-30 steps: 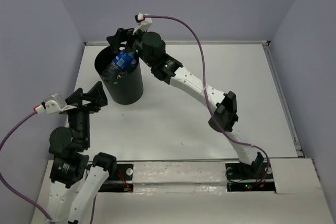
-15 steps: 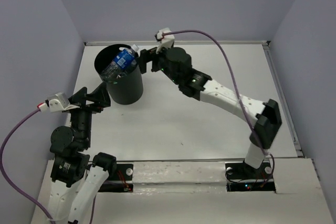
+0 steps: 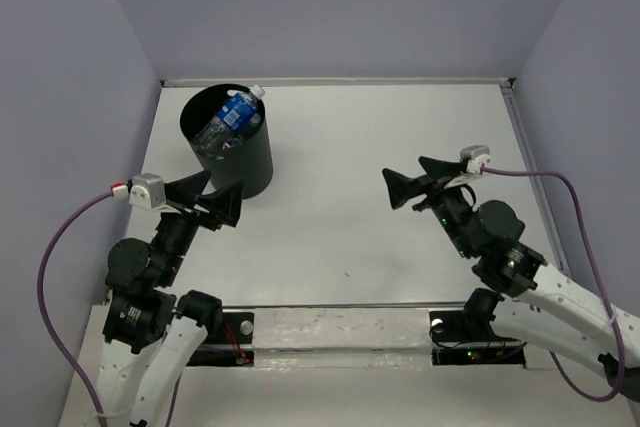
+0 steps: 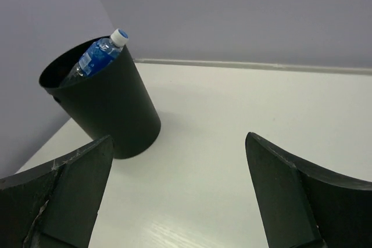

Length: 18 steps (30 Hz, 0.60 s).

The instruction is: Put the plastic bottles in the bin

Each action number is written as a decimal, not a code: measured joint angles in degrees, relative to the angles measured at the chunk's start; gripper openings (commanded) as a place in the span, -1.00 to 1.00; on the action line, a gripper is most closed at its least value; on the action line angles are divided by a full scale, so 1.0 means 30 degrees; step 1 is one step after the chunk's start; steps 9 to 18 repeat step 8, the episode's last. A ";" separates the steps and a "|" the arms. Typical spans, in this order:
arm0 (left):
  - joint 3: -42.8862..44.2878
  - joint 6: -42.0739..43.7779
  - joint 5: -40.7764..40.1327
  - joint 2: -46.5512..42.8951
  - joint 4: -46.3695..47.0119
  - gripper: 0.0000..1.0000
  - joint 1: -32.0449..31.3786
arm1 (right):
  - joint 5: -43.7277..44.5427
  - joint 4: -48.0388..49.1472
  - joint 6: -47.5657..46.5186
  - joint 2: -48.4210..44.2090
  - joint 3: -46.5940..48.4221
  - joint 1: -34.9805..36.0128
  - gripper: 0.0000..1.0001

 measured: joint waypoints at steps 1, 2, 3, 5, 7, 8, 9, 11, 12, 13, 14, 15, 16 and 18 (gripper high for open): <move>-0.0262 -0.0007 0.0474 -0.0153 -0.0022 0.98 -0.0073 | 0.0117 -0.0481 0.0306 -0.1617 -0.1137 0.0007 0.99; -0.0503 -0.0022 0.0845 -0.0306 -0.0044 0.98 -0.0109 | 0.0211 -0.0933 0.0576 -0.3315 -0.2142 0.0007 0.99; -0.0699 -0.0036 0.1078 -0.0437 -0.0102 0.98 -0.0117 | 0.0270 -0.1049 0.0838 -0.4634 -0.2820 0.0000 0.99; -0.0954 -0.0051 0.1384 -0.0474 -0.0051 0.98 -0.0117 | 0.0481 -0.0903 0.1173 -0.6768 -0.3774 0.0007 0.99; -0.1224 -0.0051 0.1596 -0.0452 -0.0022 0.98 -0.0117 | 0.0590 -0.0780 0.1348 -0.7774 -0.4248 -0.0015 0.99; -0.1290 -0.0087 0.1654 -0.0430 -0.0036 0.98 -0.0117 | 0.0568 -0.0831 0.1362 -0.7883 -0.4291 -0.0015 0.99; -0.1290 -0.0087 0.1654 -0.0430 -0.0036 0.98 -0.0117 | 0.0568 -0.0831 0.1362 -0.7883 -0.4291 -0.0015 0.99; -0.1290 -0.0087 0.1654 -0.0430 -0.0036 0.98 -0.0117 | 0.0568 -0.0831 0.1362 -0.7883 -0.4291 -0.0015 0.99; -0.1290 -0.0087 0.1654 -0.0430 -0.0036 0.98 -0.0117 | 0.0568 -0.0831 0.1362 -0.7883 -0.4291 -0.0015 0.99; -0.1290 -0.0087 0.1654 -0.0430 -0.0036 0.98 -0.0117 | 0.0568 -0.0831 0.1362 -0.7883 -0.4291 -0.0015 0.99; -0.1290 -0.0087 0.1654 -0.0430 -0.0036 0.98 -0.0117 | 0.0568 -0.0831 0.1362 -0.7883 -0.4291 -0.0015 0.99; -0.1290 -0.0087 0.1654 -0.0430 -0.0036 0.98 -0.0117 | 0.0568 -0.0831 0.1362 -0.7883 -0.4291 -0.0015 0.99; -0.1290 -0.0087 0.1654 -0.0430 -0.0036 0.98 -0.0117 | 0.0568 -0.0831 0.1362 -0.7883 -0.4291 -0.0015 0.99; -0.1290 -0.0087 0.1654 -0.0430 -0.0036 0.98 -0.0117 | 0.0568 -0.0831 0.1362 -0.7883 -0.4291 -0.0015 0.99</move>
